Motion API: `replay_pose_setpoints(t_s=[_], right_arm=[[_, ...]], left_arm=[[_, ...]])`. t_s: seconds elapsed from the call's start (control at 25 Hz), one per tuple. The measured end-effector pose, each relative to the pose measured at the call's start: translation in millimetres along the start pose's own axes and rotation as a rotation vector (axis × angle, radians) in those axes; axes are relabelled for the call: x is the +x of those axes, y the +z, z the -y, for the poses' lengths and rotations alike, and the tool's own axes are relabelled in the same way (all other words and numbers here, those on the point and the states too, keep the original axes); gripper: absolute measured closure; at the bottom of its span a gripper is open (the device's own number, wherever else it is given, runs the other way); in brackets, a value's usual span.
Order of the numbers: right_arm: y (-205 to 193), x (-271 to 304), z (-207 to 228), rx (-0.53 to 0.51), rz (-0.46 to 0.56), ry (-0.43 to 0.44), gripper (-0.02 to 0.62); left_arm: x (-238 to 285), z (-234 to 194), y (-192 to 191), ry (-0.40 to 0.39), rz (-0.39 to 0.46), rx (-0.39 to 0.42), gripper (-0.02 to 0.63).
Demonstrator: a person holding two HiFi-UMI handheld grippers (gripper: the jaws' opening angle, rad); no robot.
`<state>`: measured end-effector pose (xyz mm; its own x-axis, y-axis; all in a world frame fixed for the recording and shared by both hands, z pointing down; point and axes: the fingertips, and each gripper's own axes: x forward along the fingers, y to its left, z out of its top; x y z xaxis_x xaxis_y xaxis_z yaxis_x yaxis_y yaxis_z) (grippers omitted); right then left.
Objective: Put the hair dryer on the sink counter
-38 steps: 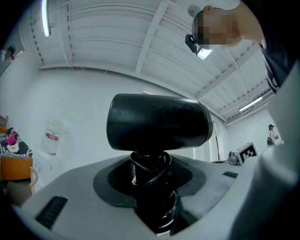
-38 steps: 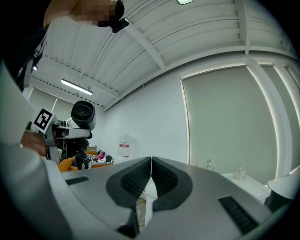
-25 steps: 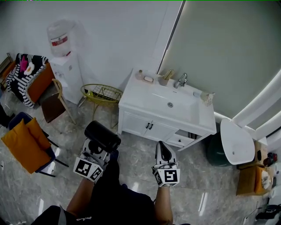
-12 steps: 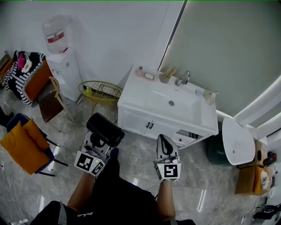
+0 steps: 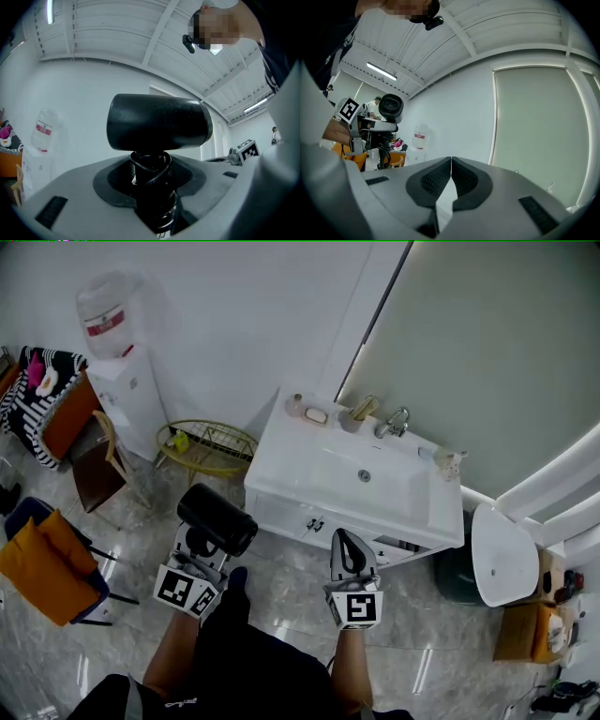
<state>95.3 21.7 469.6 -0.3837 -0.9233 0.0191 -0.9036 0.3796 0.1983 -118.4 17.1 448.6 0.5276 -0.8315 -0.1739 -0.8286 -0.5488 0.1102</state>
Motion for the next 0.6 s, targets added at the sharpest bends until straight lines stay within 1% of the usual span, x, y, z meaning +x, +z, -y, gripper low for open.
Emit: replay_pose_setpoints(t_s=[0.12, 0.28, 0.52, 0.6], right_arm=[[-3.5, 20.6, 9.2, 0.019, -0.017, -0.016, 0.566], [-12.2, 50.4, 20.9, 0.049, -0.035, -0.037, 0.566], [-9.1, 101.5, 40.2, 0.038, -0.061, -0.07, 0.566], [-8.1, 119.5, 48.3, 0.047, -0.049, -0.082, 0.566]], left_arm=[[18.2, -15.1, -3.0, -0.002, -0.01, -0.007, 0.395], [45.4, -35.6, -2.9, -0.024, -0.012, 0.002, 0.395], [94.1, -72.5, 0.2, -0.049, -0.014, 0.0, 0.395], [112.5, -84.7, 1.8, -0.062, -0.01, 0.0, 0.394]])
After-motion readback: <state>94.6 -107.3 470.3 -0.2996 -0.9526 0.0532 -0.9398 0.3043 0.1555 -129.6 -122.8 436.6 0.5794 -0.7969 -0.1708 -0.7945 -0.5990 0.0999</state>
